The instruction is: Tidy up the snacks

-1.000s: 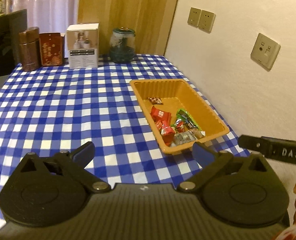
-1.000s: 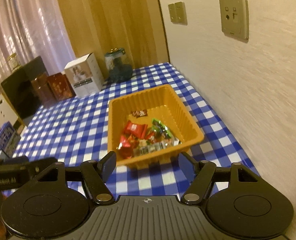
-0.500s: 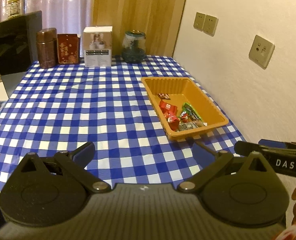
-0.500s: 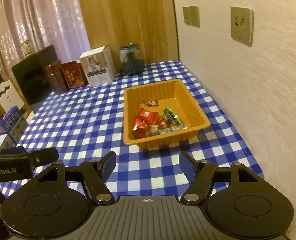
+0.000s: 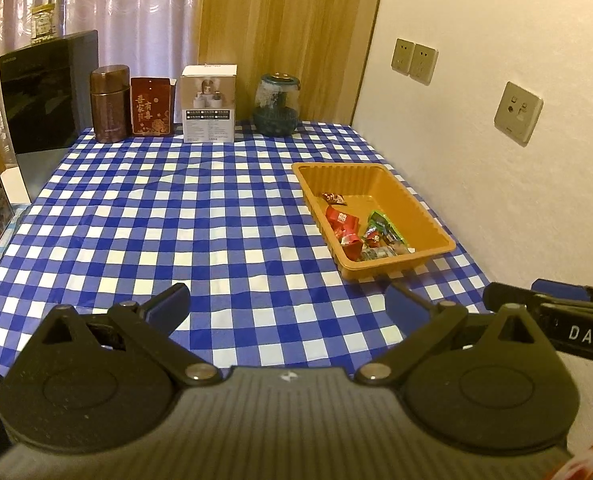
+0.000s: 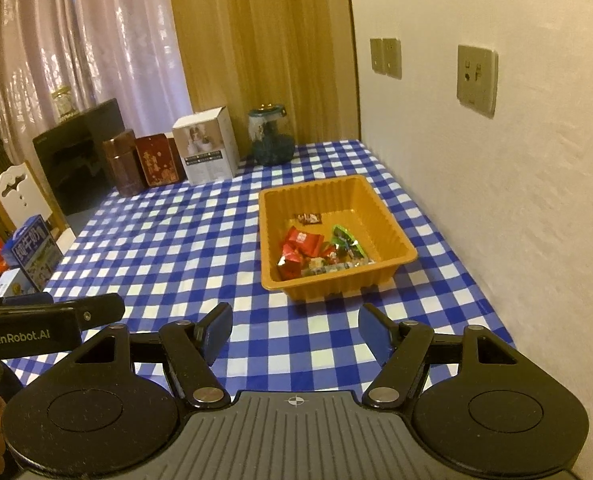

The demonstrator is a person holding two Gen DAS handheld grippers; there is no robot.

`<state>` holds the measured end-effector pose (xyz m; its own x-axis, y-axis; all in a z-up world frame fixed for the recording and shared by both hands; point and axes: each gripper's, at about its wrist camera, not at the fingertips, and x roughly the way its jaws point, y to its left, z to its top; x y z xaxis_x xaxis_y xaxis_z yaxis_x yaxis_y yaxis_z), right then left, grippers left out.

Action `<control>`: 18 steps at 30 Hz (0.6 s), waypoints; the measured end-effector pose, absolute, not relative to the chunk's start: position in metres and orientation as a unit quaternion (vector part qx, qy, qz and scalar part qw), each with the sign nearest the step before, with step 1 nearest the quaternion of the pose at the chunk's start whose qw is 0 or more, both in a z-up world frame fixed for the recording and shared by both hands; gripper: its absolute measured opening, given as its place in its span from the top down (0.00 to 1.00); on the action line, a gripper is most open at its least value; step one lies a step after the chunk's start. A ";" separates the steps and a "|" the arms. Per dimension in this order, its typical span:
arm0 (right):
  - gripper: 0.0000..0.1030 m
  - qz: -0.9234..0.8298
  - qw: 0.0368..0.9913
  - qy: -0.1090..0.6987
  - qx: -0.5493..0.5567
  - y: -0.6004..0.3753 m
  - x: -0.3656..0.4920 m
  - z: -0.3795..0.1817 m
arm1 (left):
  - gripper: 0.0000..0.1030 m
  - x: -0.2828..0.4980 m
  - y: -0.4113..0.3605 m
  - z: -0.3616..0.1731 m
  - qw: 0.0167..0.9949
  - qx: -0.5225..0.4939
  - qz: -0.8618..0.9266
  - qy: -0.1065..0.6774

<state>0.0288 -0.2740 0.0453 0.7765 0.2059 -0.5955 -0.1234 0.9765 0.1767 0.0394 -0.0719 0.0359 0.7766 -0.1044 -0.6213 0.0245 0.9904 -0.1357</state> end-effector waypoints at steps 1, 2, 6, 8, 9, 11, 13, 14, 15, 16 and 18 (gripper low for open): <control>0.32 0.088 0.941 0.321 0.063 -0.274 0.027 0.047 | 0.00 0.038 -0.071 0.037 0.941 -0.060 -0.034 0.332; 0.32 0.088 0.941 0.320 0.063 -0.273 0.025 0.048 | 0.00 0.036 -0.071 0.037 0.941 -0.059 -0.033 0.331; 0.32 0.092 0.942 0.316 0.060 -0.270 0.020 0.051 | 0.00 0.030 -0.069 0.039 0.942 -0.057 -0.031 0.329; 0.32 0.094 0.942 0.316 0.058 -0.268 0.018 0.051 | 0.00 0.028 -0.068 0.040 0.942 -0.057 -0.031 0.330; 0.32 0.096 0.942 0.316 0.057 -0.267 0.018 0.051 | 0.00 0.027 -0.067 0.040 0.942 -0.055 -0.031 0.330; 0.32 0.098 0.942 0.317 0.056 -0.266 0.017 0.052 | 0.00 0.025 -0.066 0.041 0.942 -0.054 -0.030 0.329; 0.32 0.097 0.942 0.317 0.056 -0.265 0.016 0.052 | 0.00 0.025 -0.066 0.041 0.942 -0.054 -0.031 0.329; 0.32 0.097 0.942 0.317 0.056 -0.265 0.016 0.052 | 0.00 0.024 -0.065 0.041 0.942 -0.054 -0.031 0.329; 0.32 0.097 0.942 0.316 0.057 -0.265 0.016 0.052 | 0.00 0.024 -0.065 0.041 0.942 -0.055 -0.031 0.329; 0.32 0.097 0.942 0.317 0.056 -0.265 0.016 0.052 | 0.00 0.024 -0.065 0.042 0.942 -0.055 -0.030 0.329; 0.32 0.098 0.942 0.316 0.055 -0.265 0.016 0.052 | 0.00 0.024 -0.064 0.043 0.943 -0.056 -0.032 0.328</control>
